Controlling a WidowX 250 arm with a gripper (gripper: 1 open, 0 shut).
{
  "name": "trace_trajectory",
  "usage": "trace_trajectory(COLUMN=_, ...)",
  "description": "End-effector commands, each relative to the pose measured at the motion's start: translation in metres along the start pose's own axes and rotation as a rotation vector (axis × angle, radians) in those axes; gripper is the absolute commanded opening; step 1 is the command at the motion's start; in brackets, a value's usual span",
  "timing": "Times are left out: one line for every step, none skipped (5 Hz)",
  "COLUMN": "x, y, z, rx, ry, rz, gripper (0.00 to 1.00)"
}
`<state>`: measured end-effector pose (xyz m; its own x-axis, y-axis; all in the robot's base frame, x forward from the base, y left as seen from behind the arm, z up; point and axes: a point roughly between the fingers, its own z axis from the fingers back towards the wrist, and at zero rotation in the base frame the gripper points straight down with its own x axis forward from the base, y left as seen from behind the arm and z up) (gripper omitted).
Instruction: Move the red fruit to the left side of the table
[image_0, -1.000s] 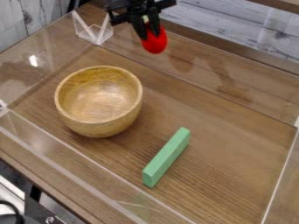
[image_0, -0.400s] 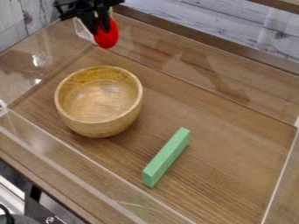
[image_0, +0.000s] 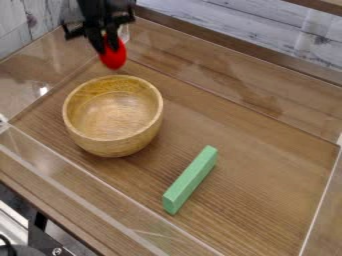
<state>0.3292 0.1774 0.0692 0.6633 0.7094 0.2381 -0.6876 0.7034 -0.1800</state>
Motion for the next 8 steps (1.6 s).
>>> trace_trajectory(x=0.015, y=0.008, z=0.004, rx=0.019, ry=-0.068, rz=0.055, gripper=1.00)
trace_trajectory(x=0.014, y=0.007, z=0.018, rx=0.007, ry=-0.059, rz=0.006, gripper=1.00)
trace_trajectory(x=0.015, y=0.003, z=0.039, rx=-0.020, ry=-0.051, rz=-0.050, gripper=1.00)
trace_trajectory(x=0.022, y=0.001, z=0.050, rx=-0.046, ry=-0.053, rz=-0.089, gripper=1.00)
trace_trajectory(x=0.025, y=0.002, z=0.047, rx=-0.053, ry=-0.047, rz=-0.122, gripper=1.00)
trace_trajectory(x=0.038, y=0.008, z=0.046, rx=-0.042, ry=-0.050, rz=-0.106, gripper=1.00)
trace_trajectory(x=0.044, y=0.011, z=0.043, rx=-0.026, ry=-0.053, rz=-0.093, gripper=1.00)
trace_trajectory(x=0.035, y=0.009, z=0.039, rx=-0.013, ry=-0.056, rz=-0.081, gripper=1.00)
